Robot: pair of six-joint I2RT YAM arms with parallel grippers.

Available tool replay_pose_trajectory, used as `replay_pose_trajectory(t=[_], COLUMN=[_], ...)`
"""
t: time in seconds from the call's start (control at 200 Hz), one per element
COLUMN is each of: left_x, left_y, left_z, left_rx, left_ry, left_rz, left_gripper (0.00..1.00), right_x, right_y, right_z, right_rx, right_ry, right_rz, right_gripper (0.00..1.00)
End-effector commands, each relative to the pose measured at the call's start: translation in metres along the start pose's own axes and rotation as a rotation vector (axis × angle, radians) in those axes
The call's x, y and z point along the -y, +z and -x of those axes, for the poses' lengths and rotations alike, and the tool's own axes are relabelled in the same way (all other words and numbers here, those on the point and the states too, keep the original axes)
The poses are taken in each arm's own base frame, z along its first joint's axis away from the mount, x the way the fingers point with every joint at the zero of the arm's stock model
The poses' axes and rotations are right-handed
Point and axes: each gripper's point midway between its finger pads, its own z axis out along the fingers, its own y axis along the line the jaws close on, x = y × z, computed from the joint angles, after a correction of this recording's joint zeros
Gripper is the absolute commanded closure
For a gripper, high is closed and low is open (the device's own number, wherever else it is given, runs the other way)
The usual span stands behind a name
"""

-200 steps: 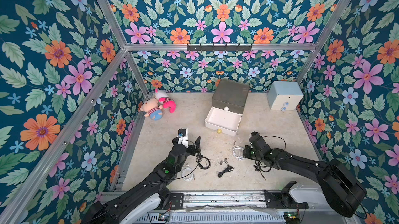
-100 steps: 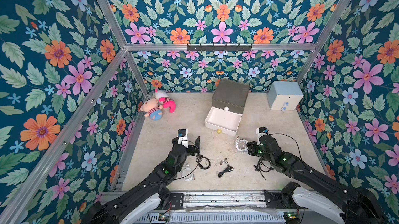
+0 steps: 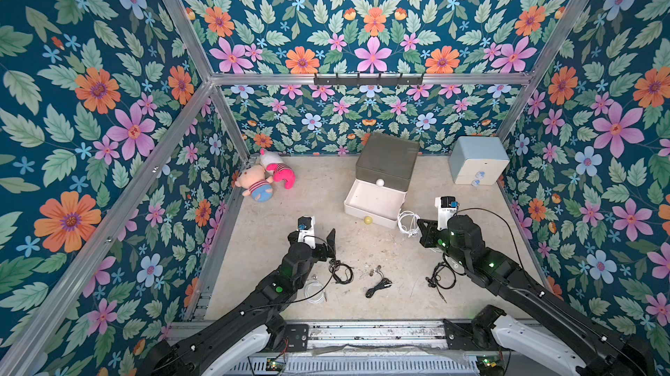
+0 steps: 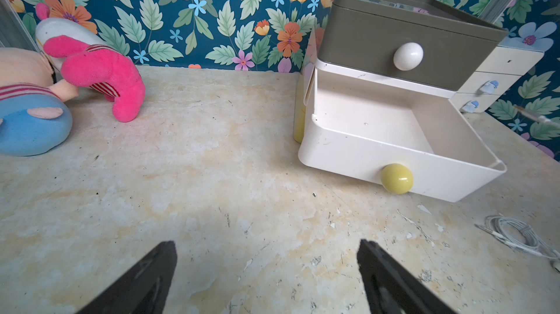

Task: Place the wired earphones into the drawer by color
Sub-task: Pick up the wired earphones from the center of the board, then place the wired earphones in the drawer.

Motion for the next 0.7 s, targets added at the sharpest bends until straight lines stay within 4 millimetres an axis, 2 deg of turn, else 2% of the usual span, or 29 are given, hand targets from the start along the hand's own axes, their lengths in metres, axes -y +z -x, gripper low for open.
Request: replay_pose_trajectory(t=[0.0, 0.36, 0.555, 0.695], left_x=[0.0, 0.001, 0.001, 0.0], left_y=[0.0, -0.001, 0.0, -0.001], left_z=[0.006, 0.006, 0.007, 0.007], left_rx=[0.022, 0.023, 0.018, 0.029], left_ry=[-0.005, -0.01, -0.004, -0.009], left_rz=[0.001, -0.005, -0.001, 0.002], left_gripper=[0.01, 0.01, 0.01, 0.01], right_x=[-0.007, -0.026, -0.033, -0.034], right_y=[0.005, 0.053, 0.086, 0.11], right_z=[0.024, 0.055, 0.056, 0.046], right_rx=[0.064, 0.09, 0.056, 0.012], right_ry=[-0.073, -0.16, -0.187, -0.194], right_rz=[-0.01, -0.029, -0.037, -0.033], right_gripper=[1.0, 1.0, 1.0, 1.0])
